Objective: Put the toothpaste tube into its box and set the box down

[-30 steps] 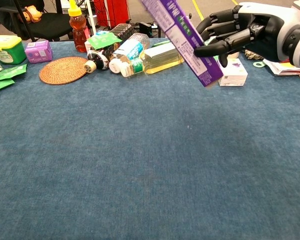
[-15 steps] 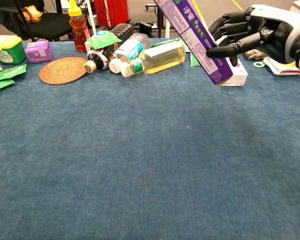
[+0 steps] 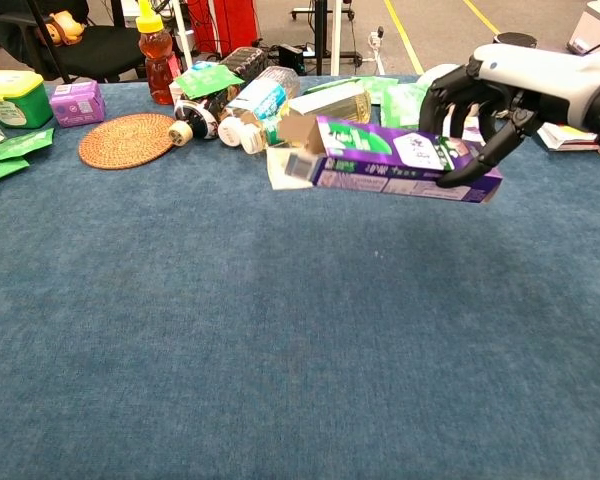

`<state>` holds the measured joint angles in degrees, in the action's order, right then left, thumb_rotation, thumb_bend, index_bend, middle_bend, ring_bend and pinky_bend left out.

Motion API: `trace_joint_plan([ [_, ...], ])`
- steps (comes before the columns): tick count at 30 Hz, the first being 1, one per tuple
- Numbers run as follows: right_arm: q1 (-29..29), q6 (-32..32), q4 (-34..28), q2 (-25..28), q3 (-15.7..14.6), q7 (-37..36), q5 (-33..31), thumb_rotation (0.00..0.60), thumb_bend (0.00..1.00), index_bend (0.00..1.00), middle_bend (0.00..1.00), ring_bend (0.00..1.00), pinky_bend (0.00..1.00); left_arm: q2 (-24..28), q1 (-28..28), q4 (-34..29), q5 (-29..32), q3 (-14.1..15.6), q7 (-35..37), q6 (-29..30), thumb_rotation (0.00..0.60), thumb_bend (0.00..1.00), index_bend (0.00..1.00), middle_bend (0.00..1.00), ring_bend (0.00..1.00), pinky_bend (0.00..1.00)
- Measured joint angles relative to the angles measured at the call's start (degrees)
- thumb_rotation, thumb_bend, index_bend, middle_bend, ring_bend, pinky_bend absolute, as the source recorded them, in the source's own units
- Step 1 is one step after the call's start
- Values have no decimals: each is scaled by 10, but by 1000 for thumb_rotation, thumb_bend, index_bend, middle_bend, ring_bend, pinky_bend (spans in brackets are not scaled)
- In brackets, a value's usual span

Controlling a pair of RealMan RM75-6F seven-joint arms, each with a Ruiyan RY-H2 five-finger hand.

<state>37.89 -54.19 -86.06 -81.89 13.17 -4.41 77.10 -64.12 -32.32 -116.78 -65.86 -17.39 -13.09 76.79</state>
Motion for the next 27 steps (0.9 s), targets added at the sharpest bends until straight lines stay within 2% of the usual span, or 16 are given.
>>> trace_joint_plan([
  [8,12,-3,25,-26,-16,121,-22,600,389,528,615,577,649,0,5,11,-4,4,11,-5,600,260,227,198,325,586],
  [17,11,-22,59,-69,-10,204,-104,600,379,514,599,560,642,5,12,22,0,5,31,-12,600,260,227,198,325,586],
  [19,10,-20,64,-71,-9,209,-118,600,308,457,548,513,606,8,14,26,3,4,38,-14,600,260,227,198,325,585],
  [21,9,-12,62,-67,-9,209,-129,600,134,342,435,413,526,10,15,30,3,3,44,-17,600,260,227,198,325,586],
  [23,9,-3,53,-59,-8,208,-141,600,27,246,321,317,449,12,16,33,2,3,46,-19,600,259,227,198,324,585],
  [27,9,8,18,-40,-8,218,-168,600,0,155,151,145,326,13,18,36,-4,7,46,-22,600,249,227,187,298,563],
])
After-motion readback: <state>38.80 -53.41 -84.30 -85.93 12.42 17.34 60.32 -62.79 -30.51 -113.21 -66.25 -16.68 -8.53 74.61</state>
